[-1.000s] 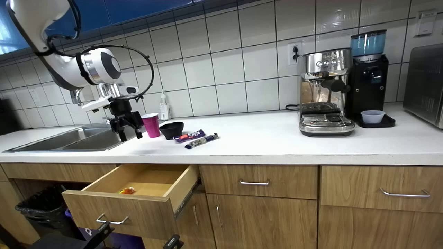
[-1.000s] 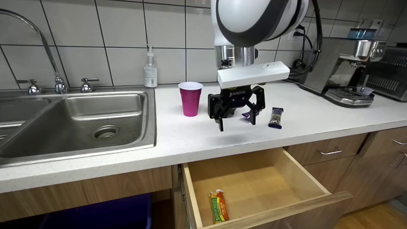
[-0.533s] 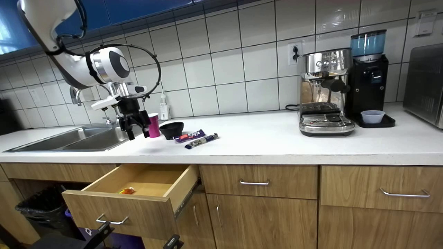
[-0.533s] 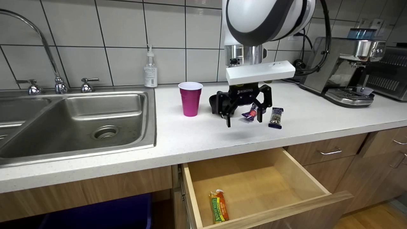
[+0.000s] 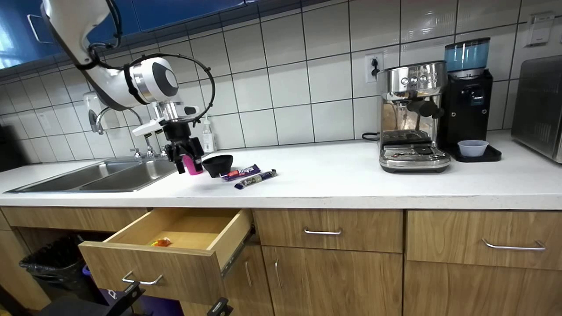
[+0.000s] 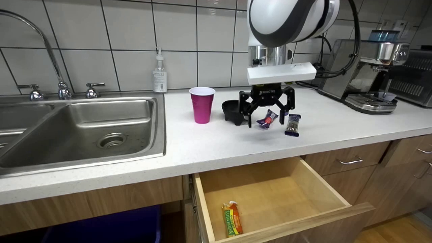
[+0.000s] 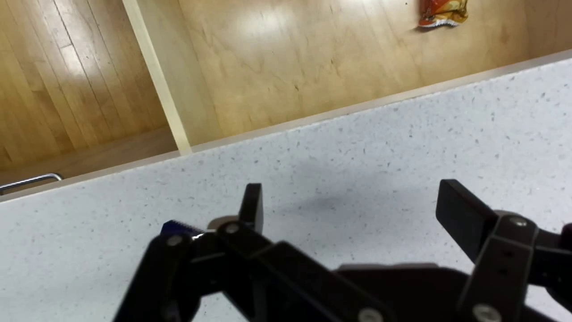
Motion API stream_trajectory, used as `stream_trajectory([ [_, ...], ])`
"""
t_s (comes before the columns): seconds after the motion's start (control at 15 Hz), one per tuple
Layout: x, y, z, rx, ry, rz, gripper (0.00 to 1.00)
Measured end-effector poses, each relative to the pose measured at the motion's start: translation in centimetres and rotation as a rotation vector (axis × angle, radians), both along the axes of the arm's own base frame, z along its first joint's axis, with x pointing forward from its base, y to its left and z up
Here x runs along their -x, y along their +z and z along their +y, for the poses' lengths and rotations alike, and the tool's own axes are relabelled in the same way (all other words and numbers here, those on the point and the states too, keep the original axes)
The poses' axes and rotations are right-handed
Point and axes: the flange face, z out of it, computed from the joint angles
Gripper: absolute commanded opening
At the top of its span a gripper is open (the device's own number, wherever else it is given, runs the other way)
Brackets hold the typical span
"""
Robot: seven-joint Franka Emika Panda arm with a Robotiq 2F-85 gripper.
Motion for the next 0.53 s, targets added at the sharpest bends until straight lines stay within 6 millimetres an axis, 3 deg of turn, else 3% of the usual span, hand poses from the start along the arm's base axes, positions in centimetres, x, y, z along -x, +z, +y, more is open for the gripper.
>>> stream_trajectory([
  [0.53,-2.4,0.9,-2.8,-0.008,-0.098,-0.041,1.00],
])
